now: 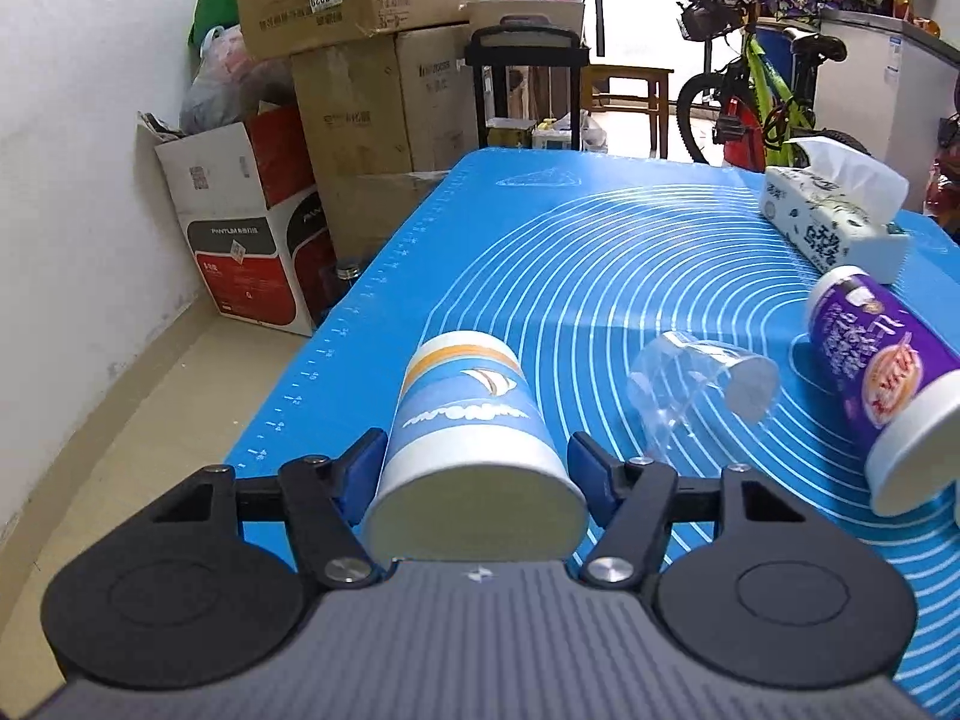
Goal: Flip cup upside down
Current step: 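Lift the blue-striped cup with the left tool and tip it sideways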
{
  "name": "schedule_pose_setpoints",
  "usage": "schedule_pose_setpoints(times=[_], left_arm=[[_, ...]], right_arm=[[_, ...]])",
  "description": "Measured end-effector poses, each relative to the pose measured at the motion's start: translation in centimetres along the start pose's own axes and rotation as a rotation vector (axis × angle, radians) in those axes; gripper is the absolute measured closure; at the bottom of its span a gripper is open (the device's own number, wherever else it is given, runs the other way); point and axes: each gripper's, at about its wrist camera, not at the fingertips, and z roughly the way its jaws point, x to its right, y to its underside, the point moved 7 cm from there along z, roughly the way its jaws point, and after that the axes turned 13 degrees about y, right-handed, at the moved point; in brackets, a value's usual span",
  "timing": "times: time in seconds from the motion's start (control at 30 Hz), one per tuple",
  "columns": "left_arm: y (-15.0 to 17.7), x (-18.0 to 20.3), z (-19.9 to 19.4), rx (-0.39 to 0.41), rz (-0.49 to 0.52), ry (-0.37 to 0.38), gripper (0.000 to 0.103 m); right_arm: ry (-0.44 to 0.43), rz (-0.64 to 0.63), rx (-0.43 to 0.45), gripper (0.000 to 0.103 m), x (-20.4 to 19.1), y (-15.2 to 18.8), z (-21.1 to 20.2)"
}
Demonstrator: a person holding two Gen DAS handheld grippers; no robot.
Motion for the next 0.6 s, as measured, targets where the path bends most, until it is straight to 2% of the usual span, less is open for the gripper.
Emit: schedule_pose_setpoints(times=[0.17,0.37,0.5,0.6], left_arm=[[0.4,1.7,-3.6,0.022,-0.007,0.04,0.036],[2.2,6.4,-8.2,0.04,0.039,0.129,0.036],[3.6,9.7,-9.5,0.039,0.063,0.188,0.036],[4.9,12.2,-9.2,0.011,0.088,0.227,0.036]], right_arm=[[-0.01,-0.007,-0.002,0.002,0.6,0.5,-1.3],[-0.034,0.0,-0.019,0.002,1.9,1.9,-3.5],[-0.041,0.006,-0.039,0.002,3.0,3.3,-4.9],[-0.042,0.012,-0.061,0.002,3.9,4.5,-5.6]])
